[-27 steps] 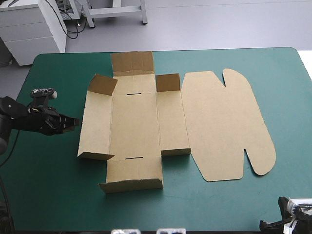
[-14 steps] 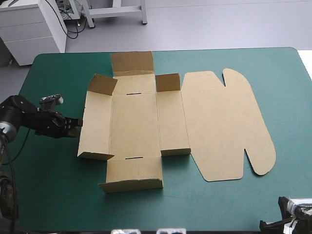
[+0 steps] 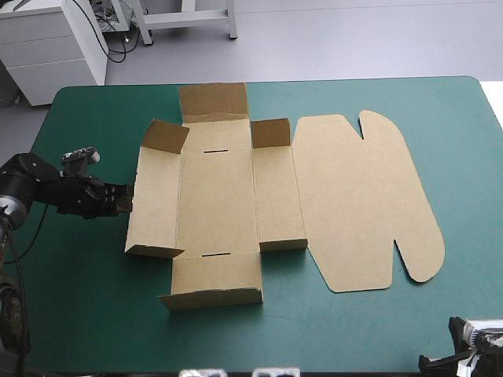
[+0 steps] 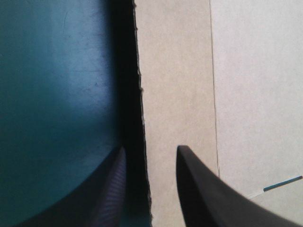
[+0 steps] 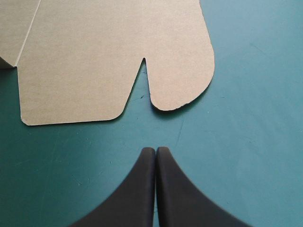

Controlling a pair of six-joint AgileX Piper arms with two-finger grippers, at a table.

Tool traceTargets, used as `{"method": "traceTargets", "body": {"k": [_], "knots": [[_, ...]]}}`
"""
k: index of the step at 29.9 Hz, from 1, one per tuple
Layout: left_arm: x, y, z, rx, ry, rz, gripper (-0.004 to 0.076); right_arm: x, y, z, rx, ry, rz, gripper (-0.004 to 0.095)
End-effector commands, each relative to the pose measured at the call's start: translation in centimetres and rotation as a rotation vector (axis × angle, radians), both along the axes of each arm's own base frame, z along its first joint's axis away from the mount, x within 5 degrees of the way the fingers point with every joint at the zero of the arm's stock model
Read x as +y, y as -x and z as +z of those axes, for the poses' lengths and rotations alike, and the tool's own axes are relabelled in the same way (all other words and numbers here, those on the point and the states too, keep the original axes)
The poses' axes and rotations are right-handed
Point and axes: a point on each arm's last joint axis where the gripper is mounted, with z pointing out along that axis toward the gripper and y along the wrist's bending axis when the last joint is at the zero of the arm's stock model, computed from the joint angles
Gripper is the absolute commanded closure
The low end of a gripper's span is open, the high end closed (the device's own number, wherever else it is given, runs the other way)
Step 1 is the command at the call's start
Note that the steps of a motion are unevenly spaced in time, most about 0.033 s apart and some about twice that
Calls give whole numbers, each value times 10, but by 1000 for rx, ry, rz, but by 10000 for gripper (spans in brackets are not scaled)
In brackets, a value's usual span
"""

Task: Fold the box

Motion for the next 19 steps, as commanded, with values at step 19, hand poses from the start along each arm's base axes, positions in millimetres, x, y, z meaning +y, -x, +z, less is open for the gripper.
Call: {"method": "traceTargets", "body": {"k": [19], "knots": [[-18,-19,-27,154,126,76,371,-1,2,10,-106,6,-6,922]]}}
